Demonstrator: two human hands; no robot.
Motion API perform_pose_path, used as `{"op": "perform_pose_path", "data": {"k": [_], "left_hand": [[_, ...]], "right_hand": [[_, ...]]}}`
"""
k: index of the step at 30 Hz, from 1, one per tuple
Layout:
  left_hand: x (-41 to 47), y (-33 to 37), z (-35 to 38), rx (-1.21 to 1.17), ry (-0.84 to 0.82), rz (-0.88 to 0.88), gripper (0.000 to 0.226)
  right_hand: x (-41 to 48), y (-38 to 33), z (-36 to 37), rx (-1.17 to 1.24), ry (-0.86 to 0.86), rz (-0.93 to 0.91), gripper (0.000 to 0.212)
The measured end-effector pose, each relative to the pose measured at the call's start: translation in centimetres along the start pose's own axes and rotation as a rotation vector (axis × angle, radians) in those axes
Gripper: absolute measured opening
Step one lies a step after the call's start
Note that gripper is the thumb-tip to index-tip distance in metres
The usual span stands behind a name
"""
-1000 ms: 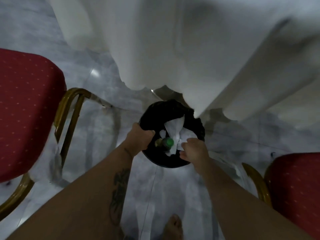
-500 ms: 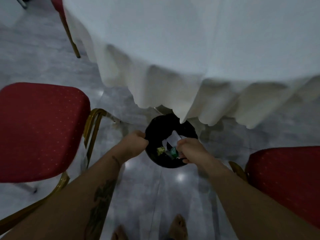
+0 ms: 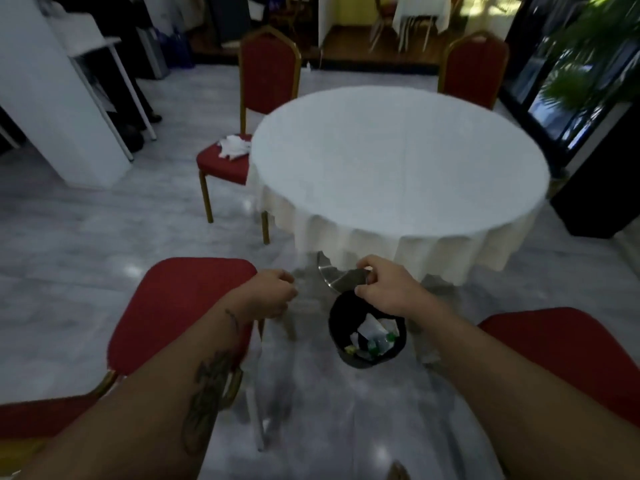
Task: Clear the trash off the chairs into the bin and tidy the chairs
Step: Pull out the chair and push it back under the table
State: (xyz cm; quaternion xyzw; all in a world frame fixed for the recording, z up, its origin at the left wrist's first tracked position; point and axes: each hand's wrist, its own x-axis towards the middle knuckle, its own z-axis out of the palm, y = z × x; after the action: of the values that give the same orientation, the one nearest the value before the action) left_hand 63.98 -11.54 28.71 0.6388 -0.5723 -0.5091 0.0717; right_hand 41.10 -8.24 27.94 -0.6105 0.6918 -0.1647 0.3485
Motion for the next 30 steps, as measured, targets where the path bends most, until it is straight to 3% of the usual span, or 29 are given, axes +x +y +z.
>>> {"op": "perform_pose_path", "data": {"k": [7, 17, 21, 30], "left_hand": [[-14.7, -2.8, -9.1, 0.121, 0.160, 0.165, 0.040], [-30.1, -15.1, -18.6, 0.193, 0.527, 0.071, 0.042], [-32.2, -19.8, -18.0, 0.382, 0.511, -0.055, 0.056], [-29.6, -23.7, -16.1, 0.827, 0.538, -0.008, 0.075]], "right_hand": [[-10.4, -13.3, 1.8, -0.114, -0.030, -0.174, 0.058], [-18.7, -26.2, 12.1, -0.255, -0.363, -0.356, 0.072], [-20.1, -28.9, 17.2, -0.380, -0.454, -0.428, 0.069], [-19.4, -28.0, 22.9, -0.565, -0.227, -0.567, 0.039]]}}
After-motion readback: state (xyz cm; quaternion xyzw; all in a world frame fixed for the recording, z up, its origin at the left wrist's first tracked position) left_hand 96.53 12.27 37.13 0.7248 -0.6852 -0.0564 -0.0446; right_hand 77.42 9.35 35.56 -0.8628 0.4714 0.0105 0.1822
